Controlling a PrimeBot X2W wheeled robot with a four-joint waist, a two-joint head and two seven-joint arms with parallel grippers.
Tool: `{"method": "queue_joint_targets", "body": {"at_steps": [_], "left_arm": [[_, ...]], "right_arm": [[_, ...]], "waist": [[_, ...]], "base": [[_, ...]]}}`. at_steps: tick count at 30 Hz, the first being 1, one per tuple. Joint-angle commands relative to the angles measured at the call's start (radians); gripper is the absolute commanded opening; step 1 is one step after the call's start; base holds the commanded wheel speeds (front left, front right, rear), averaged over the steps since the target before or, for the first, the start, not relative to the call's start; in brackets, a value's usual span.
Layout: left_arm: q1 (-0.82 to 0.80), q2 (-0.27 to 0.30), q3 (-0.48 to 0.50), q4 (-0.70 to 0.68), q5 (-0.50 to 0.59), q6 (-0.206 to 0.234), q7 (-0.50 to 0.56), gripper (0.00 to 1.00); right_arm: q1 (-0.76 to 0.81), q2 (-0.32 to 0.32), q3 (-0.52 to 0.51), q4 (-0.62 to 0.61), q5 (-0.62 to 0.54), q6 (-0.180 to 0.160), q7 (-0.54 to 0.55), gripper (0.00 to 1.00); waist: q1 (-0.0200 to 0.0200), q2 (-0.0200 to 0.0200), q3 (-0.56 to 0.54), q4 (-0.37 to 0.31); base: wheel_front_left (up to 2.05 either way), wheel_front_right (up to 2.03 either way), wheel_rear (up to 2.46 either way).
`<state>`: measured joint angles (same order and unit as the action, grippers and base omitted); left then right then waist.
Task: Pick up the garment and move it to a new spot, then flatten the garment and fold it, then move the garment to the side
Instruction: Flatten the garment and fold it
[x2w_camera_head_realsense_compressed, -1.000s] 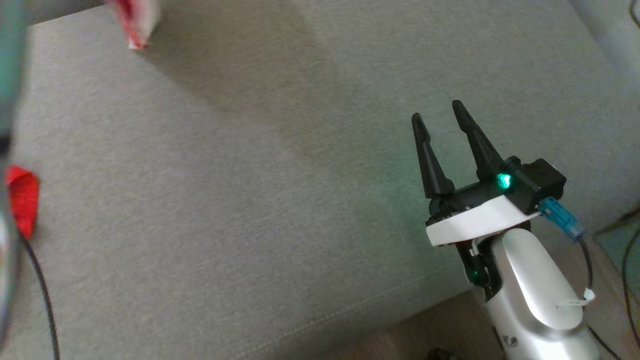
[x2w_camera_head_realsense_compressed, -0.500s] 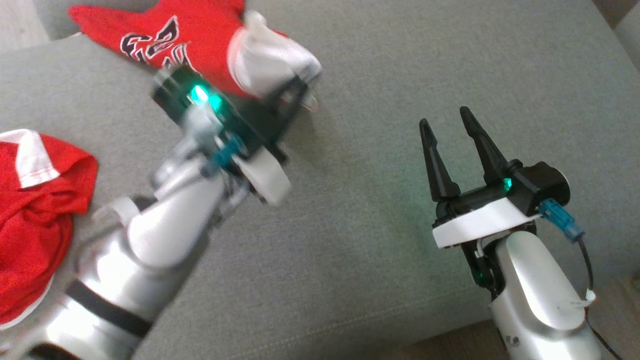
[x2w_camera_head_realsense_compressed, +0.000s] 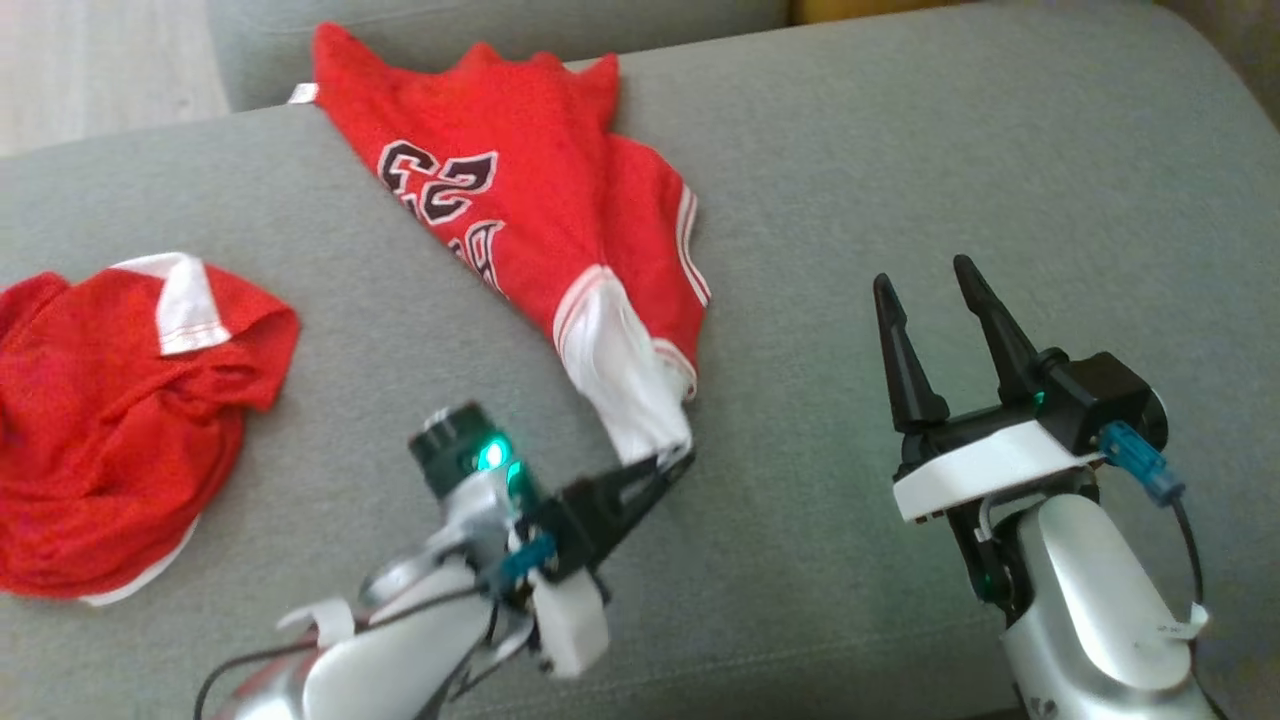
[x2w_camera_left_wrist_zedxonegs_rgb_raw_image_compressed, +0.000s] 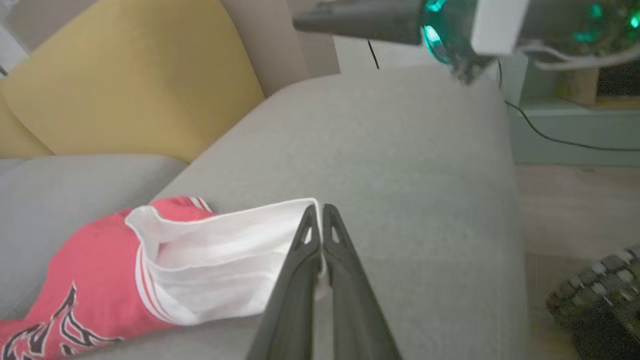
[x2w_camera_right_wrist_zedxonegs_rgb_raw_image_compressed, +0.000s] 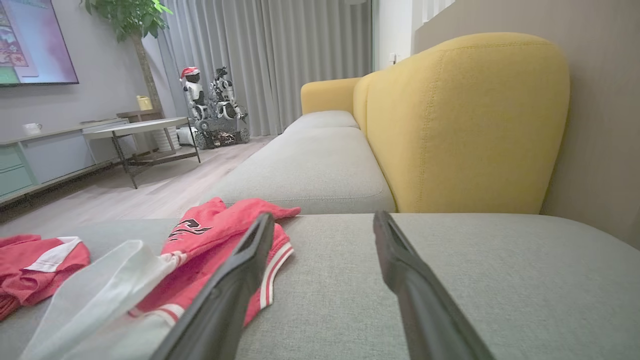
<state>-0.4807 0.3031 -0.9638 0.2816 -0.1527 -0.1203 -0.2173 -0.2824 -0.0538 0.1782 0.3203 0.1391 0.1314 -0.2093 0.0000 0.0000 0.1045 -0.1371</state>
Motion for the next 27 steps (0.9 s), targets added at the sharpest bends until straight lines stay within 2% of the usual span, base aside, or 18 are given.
{"method": "queue_joint_targets", "body": {"at_steps": [1,4,8,10,13,14,16,20,21,22,25,27], "left_arm": [[-0.023,0.030,0.022,-0.043,-0.008,-0.003,0.008,0.00],[0.018,0.060,-0.011,-0.059,-0.024,-0.005,0.033,0.00],[0.063,0.065,-0.022,-0.057,-0.057,0.003,0.064,0.00],[0.079,0.055,-0.009,-0.045,-0.073,0.030,0.065,1.00],[0.093,0.035,0.031,-0.023,-0.098,0.084,0.044,1.00],[0.093,0.035,0.031,-0.023,-0.098,0.084,0.044,1.00],[0.103,0.018,0.075,-0.010,-0.132,0.124,0.022,1.00],[0.119,-0.010,0.190,-0.002,-0.205,0.207,-0.021,1.00],[0.131,-0.023,0.251,-0.011,-0.240,0.242,-0.035,1.00],[0.140,-0.029,0.282,-0.018,-0.255,0.259,-0.039,1.00],[0.170,-0.055,0.372,-0.063,-0.284,0.293,-0.043,1.00],[0.188,-0.071,0.416,-0.106,-0.272,0.296,-0.044,1.00]], "right_arm": [[-0.022,0.004,0.018,-0.036,-0.005,-0.001,0.004,1.00],[-0.018,0.004,0.018,-0.038,-0.005,-0.001,0.010,1.00],[-0.011,0.004,0.010,-0.038,-0.006,-0.001,0.017,1.00],[-0.008,0.004,0.008,-0.035,-0.006,-0.001,0.023,1.00],[-0.004,0.004,0.007,-0.033,-0.011,-0.001,0.034,1.00],[-0.004,0.004,0.007,-0.033,-0.011,-0.001,0.034,1.00],[0.000,0.004,0.003,-0.036,-0.017,-0.001,0.039,1.00],[0.007,0.004,-0.014,-0.054,-0.027,-0.001,0.046,1.00],[0.011,0.004,-0.027,-0.066,-0.031,-0.001,0.052,1.00],[0.011,0.004,-0.035,-0.072,-0.032,-0.001,0.056,1.00],[0.003,0.004,-0.053,-0.086,-0.041,-0.001,0.080,1.00],[-0.021,0.004,-0.061,-0.092,-0.056,-0.001,0.102,1.00]], "waist": [[0.0000,0.0000,-0.013,0.019],[0.0000,0.0000,-0.020,0.037],[0.0000,0.0000,-0.028,0.057],[0.0000,0.0000,-0.031,0.065],[0.0000,0.0000,-0.038,0.076],[0.0000,0.0000,-0.038,0.076],[0.0000,0.0000,-0.041,0.085],[0.0000,0.0000,-0.041,0.106],[0.0000,0.0000,-0.035,0.118],[0.0000,0.0000,-0.029,0.124],[0.0000,0.0000,-0.003,0.151],[0.0000,0.0000,0.021,0.172]], "base": [[0.00,0.00,0.00],[0.00,0.00,0.00],[0.00,0.00,0.00],[0.00,0.00,0.00],[0.00,0.00,0.00],[0.00,0.00,0.00],[0.00,0.00,0.00],[0.00,0.00,0.00],[0.00,0.00,0.00],[0.00,0.00,0.00],[0.00,0.00,0.00],[0.00,0.00,0.00]]}}
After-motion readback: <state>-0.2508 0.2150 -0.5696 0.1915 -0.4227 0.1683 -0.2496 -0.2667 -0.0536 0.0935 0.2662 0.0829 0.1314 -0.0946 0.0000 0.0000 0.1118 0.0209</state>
